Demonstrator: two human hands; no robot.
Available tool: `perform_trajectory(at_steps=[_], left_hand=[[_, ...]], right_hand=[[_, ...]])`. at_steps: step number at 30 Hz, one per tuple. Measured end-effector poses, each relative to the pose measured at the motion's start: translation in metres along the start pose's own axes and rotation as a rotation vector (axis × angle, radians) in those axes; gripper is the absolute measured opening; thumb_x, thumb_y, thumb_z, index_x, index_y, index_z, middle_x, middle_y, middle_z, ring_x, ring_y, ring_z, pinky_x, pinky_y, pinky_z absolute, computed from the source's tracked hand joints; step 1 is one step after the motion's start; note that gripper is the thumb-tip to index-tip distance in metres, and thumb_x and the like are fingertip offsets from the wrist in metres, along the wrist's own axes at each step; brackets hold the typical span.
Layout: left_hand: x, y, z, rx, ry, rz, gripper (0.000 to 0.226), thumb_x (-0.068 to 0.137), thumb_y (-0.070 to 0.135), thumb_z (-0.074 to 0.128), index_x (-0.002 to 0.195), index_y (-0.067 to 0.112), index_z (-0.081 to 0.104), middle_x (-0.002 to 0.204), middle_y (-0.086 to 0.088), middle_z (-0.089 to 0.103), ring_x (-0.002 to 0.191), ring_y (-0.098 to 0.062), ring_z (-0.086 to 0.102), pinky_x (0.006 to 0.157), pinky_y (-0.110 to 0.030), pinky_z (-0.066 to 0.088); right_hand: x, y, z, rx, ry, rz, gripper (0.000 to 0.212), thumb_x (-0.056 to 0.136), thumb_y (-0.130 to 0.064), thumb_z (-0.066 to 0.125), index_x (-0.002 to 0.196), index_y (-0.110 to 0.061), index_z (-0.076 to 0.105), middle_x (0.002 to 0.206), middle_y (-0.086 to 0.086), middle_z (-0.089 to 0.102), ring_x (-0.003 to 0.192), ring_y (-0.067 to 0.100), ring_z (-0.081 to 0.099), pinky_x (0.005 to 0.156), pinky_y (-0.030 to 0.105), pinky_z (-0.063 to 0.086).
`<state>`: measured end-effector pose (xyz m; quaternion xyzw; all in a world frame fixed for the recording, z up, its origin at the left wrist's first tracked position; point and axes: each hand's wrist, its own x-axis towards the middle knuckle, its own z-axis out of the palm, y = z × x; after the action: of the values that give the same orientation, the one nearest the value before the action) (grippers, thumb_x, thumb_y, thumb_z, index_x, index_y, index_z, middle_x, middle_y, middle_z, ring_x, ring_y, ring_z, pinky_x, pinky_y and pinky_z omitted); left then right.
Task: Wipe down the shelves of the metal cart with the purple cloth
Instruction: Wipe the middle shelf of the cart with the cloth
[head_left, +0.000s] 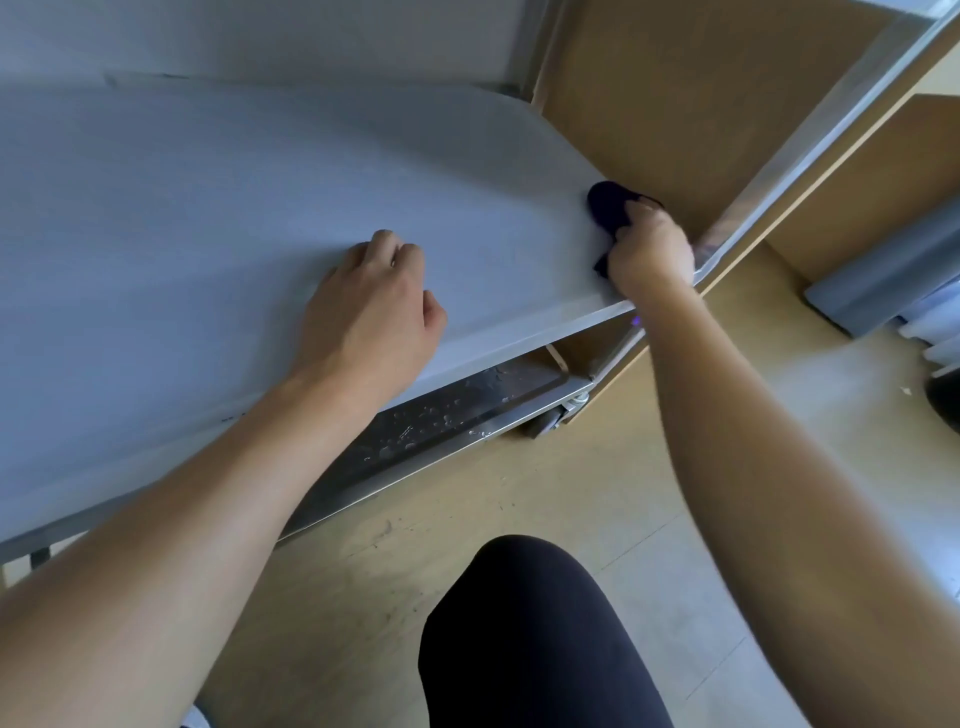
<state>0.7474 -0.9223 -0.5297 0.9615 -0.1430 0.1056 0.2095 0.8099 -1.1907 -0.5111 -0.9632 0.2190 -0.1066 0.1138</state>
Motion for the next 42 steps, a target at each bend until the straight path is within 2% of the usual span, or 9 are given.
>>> perform_trajectory(at_steps=[8, 11, 17, 21, 25, 30, 34, 38, 42], left_hand=[[-0.001, -0.001, 0.0, -0.009, 0.004, -0.009, 0.027, 0.093, 0.021, 0.048, 0.111, 0.002, 0.056, 0.121, -0.012, 0.051, 0.11, -0.033, 0.051, 0.084, -0.046, 0.047], [-0.002, -0.003, -0.001, -0.03, 0.006, -0.003, 0.028, 0.094, 0.022, 0.048, 0.114, 0.004, 0.056, 0.123, -0.009, 0.051, 0.111, -0.03, 0.051, 0.086, -0.043, 0.046], [-0.002, -0.002, 0.0, -0.023, 0.012, -0.003, 0.028, 0.095, 0.021, 0.047, 0.114, 0.003, 0.056, 0.123, -0.009, 0.052, 0.112, -0.03, 0.051, 0.088, -0.042, 0.044], [0.0, 0.0, 0.001, 0.003, 0.007, -0.006, 0.027, 0.094, 0.021, 0.047, 0.111, 0.003, 0.056, 0.122, -0.011, 0.051, 0.111, -0.032, 0.051, 0.085, -0.044, 0.045], [0.0, -0.001, 0.001, -0.016, 0.014, -0.007, 0.025, 0.092, 0.021, 0.051, 0.109, 0.004, 0.057, 0.119, -0.012, 0.052, 0.109, -0.034, 0.051, 0.083, -0.046, 0.047], [0.0, -0.004, 0.001, -0.049, 0.013, -0.002, 0.027, 0.094, 0.022, 0.05, 0.112, 0.004, 0.058, 0.123, -0.008, 0.053, 0.11, -0.03, 0.053, 0.087, -0.043, 0.047], [0.001, -0.002, 0.002, -0.02, 0.009, 0.0, 0.025, 0.093, 0.021, 0.048, 0.109, 0.003, 0.057, 0.12, -0.009, 0.052, 0.108, -0.03, 0.052, 0.088, -0.043, 0.046], [0.001, -0.001, 0.003, -0.014, 0.014, -0.007, 0.025, 0.094, 0.02, 0.048, 0.109, 0.002, 0.056, 0.12, -0.01, 0.053, 0.108, -0.031, 0.051, 0.086, -0.043, 0.046], [-0.001, -0.003, 0.001, -0.02, 0.025, -0.013, 0.028, 0.094, 0.021, 0.048, 0.114, 0.005, 0.059, 0.123, -0.008, 0.055, 0.11, -0.03, 0.053, 0.086, -0.043, 0.048]], right_hand=[[-0.06, -0.08, 0.03, 0.145, -0.045, -0.573, 0.043, 0.1, -0.017, 0.041, 0.142, -0.021, 0.045, 0.152, -0.006, 0.038, 0.138, 0.02, 0.037, 0.105, 0.028, 0.034], [-0.043, -0.058, 0.02, 0.136, -0.056, -0.527, 0.041, 0.1, -0.017, 0.042, 0.14, -0.021, 0.047, 0.151, -0.006, 0.039, 0.133, 0.024, 0.043, 0.1, 0.03, 0.037], [-0.009, -0.013, 0.005, 0.026, 0.0, -0.089, 0.042, 0.096, -0.011, 0.042, 0.137, -0.015, 0.05, 0.141, 0.009, 0.049, 0.123, 0.035, 0.049, 0.092, 0.038, 0.044], [-0.039, -0.056, 0.021, 0.082, -0.005, -0.329, 0.047, 0.087, -0.005, 0.054, 0.133, -0.014, 0.053, 0.145, 0.003, 0.046, 0.127, 0.029, 0.048, 0.098, 0.034, 0.042], [-0.073, -0.087, 0.036, 0.161, -0.009, -0.575, 0.043, 0.097, -0.014, 0.044, 0.139, -0.021, 0.049, 0.15, -0.005, 0.042, 0.137, 0.02, 0.039, 0.105, 0.031, 0.036], [-0.027, -0.026, 0.01, 0.078, -0.038, -0.339, 0.043, 0.098, -0.017, 0.042, 0.14, -0.026, 0.048, 0.148, -0.006, 0.044, 0.127, 0.026, 0.05, 0.098, 0.03, 0.04], [-0.008, 0.022, -0.006, 0.034, 0.033, -0.07, 0.041, 0.097, -0.011, 0.038, 0.136, -0.012, 0.05, 0.145, 0.004, 0.047, 0.127, 0.032, 0.046, 0.099, 0.036, 0.041], [-0.03, -0.011, 0.004, 0.049, 0.076, -0.169, 0.037, 0.09, -0.005, 0.045, 0.125, -0.01, 0.058, 0.141, 0.004, 0.051, 0.125, 0.032, 0.048, 0.095, 0.035, 0.042], [-0.065, -0.064, 0.024, 0.099, 0.009, -0.375, 0.046, 0.091, -0.004, 0.048, 0.135, -0.016, 0.053, 0.148, -0.001, 0.045, 0.134, 0.026, 0.042, 0.103, 0.037, 0.043]])
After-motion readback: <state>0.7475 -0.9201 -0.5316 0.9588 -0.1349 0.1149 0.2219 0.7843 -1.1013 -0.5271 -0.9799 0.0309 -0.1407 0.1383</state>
